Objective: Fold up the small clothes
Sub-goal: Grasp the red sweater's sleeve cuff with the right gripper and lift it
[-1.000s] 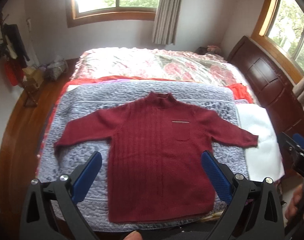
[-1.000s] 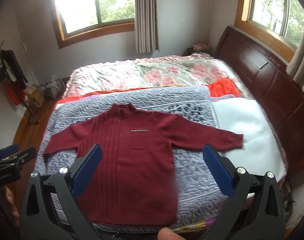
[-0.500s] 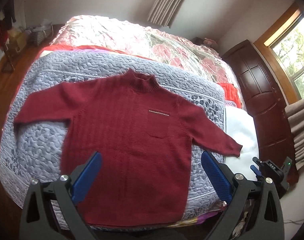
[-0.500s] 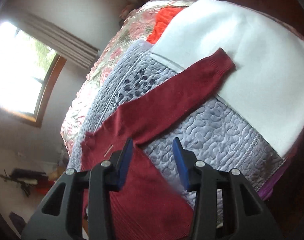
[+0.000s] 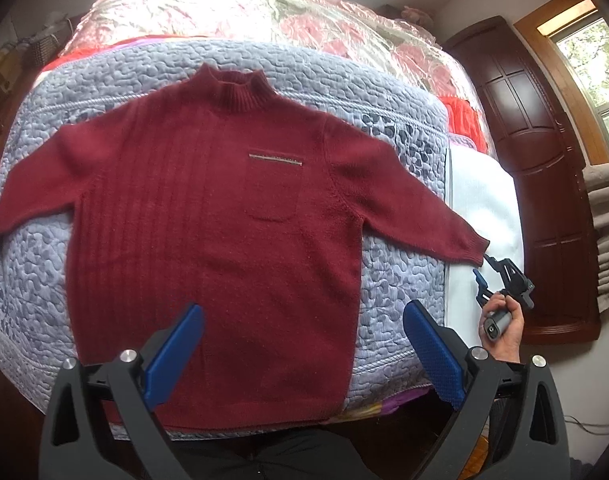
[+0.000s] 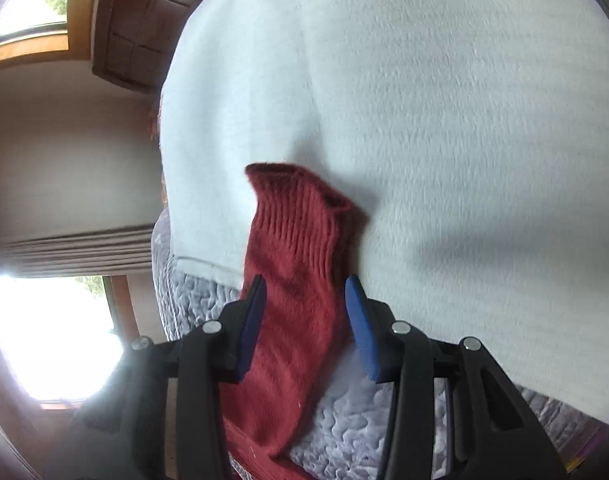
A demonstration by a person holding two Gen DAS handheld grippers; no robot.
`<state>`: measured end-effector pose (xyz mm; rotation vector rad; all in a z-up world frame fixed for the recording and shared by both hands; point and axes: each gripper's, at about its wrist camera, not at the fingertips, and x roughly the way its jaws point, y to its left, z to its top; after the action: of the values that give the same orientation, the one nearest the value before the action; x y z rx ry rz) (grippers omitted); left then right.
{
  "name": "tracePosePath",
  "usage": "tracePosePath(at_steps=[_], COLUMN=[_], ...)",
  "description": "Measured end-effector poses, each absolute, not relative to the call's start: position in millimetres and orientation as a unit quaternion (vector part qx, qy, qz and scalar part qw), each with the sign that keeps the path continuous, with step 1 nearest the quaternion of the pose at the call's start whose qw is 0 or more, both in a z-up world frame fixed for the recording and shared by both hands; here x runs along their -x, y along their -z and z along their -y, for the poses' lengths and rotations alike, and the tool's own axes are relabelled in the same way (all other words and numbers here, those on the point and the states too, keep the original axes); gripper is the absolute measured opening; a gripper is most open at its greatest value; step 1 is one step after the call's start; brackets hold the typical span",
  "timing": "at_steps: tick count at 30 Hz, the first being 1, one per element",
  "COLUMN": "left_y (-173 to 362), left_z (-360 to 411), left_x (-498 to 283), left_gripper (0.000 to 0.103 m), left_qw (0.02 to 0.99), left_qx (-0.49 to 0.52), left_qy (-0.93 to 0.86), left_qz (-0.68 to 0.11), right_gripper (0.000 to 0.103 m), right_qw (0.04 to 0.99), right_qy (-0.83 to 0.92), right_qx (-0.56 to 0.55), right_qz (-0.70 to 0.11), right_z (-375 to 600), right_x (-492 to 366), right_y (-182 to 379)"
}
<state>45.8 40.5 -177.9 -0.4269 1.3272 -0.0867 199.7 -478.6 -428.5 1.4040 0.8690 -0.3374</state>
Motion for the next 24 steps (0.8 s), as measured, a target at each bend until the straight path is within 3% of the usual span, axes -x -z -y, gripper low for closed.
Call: tracePosePath(at_steps=[10, 13, 14, 24], left_y=[197.2, 201.6, 201.8, 208.6], left_z=[-20.1, -18.3, -18.7, -39.1], left_x=[-60.4, -61.2, -60.7, -54.8], left_gripper=[0.099, 0.099, 0.099, 0.099], left_qw=[0.742, 0.738, 0.738, 0.736], left_qx=[0.181, 0.181, 0.181, 0.195], left_qy=[0.042, 0.044, 0.044, 0.035], left_qz=[-0.644, -0.649, -0.649, -0.647], right_gripper=[0.047, 0.037, 0.015, 0.014], right_qw=[0.672, 0.681, 0.686, 0.731], right_qy=[0.159, 0.164, 0.16, 0.142], right_qx=[-0.615, -0.606, -0.602, -0.545], right_qz=[-0.38, -0.378, -0.376, -0.386], right_z=[484.5, 478.5, 477.7, 465.2], right_x=[-229.8, -233.5, -234.7, -247.4], right_y=[448.4, 446.8, 446.9, 406.2])
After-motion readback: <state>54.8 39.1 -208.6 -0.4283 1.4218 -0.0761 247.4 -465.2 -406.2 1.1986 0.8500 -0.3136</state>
